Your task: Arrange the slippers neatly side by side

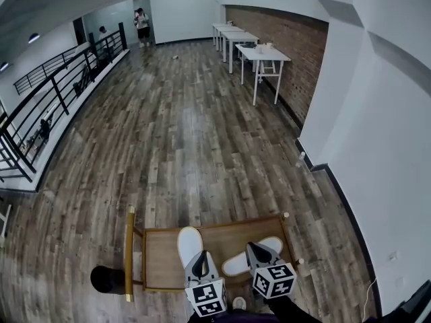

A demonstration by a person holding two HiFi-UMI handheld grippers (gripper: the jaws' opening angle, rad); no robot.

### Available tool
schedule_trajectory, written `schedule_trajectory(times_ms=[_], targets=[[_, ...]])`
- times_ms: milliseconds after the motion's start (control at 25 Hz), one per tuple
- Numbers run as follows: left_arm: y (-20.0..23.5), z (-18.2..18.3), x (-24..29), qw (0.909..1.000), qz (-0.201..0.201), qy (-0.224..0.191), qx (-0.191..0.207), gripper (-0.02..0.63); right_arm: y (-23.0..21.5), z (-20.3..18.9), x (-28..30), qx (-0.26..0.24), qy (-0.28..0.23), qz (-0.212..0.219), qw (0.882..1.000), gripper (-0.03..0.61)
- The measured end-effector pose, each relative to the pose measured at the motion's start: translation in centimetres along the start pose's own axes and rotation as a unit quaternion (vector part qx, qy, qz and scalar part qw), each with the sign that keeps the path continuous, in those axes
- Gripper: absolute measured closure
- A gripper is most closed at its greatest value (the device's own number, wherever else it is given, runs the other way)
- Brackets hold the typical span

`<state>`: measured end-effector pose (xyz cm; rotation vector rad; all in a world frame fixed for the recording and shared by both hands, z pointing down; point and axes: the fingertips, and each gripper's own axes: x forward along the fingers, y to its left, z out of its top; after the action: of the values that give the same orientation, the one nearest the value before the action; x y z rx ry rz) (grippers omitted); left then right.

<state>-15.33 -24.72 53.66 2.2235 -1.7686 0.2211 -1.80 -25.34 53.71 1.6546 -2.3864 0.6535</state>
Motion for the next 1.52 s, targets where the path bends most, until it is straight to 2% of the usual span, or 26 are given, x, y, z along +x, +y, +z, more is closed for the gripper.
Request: schedule_trajectory(times_ms=[560, 760, 960, 1120, 1240, 1400, 1520], targets=[[-0.8, -0.3, 0.9, 0.9999, -0.010, 0.003, 0.002, 0.612, -1.2, -0.6, 0.3, 0.013, 0.004, -0.009, 1.000, 0.580], [-0.6, -0.4, 1.0, 0.9999, -0.012, 0.006, 0.003, 0.612, -2.7, -0.8, 0.2, 0.047, -0.003, -0.026, 0.999, 0.580], [-0.5, -0.7, 1.2, 0.9999, -0.012, 0.011, 0.005, 0.612, -8.0, -1.8, -0.4, 0.113, 0.004, -0.080, 0.990, 0.574], [-0.2, -0.9, 1.3, 0.9998, -0.010, 0.014, 0.006, 0.612, -12.2, -4.5, -0.3, 0.183, 0.050, -0.114, 0.975, 0.488], [0.0, -0.8, 1.5, 0.9998, -0.008, 0.014, 0.007, 0.612, -13.9, -7.4, 0.2, 0.223, 0.118, -0.129, 0.959, 0.471], [0.5, -0.8, 1.8, 0.9998, -0.008, 0.015, 0.006, 0.612, -14.4, -12.0, 0.9, 0.296, 0.192, -0.147, 0.924, 0.471], [0.7, -0.8, 2.1, 0.9998, -0.006, 0.018, 0.006, 0.612, -14.5, -14.6, 1.2, 0.357, 0.220, -0.159, 0.894, 0.469]])
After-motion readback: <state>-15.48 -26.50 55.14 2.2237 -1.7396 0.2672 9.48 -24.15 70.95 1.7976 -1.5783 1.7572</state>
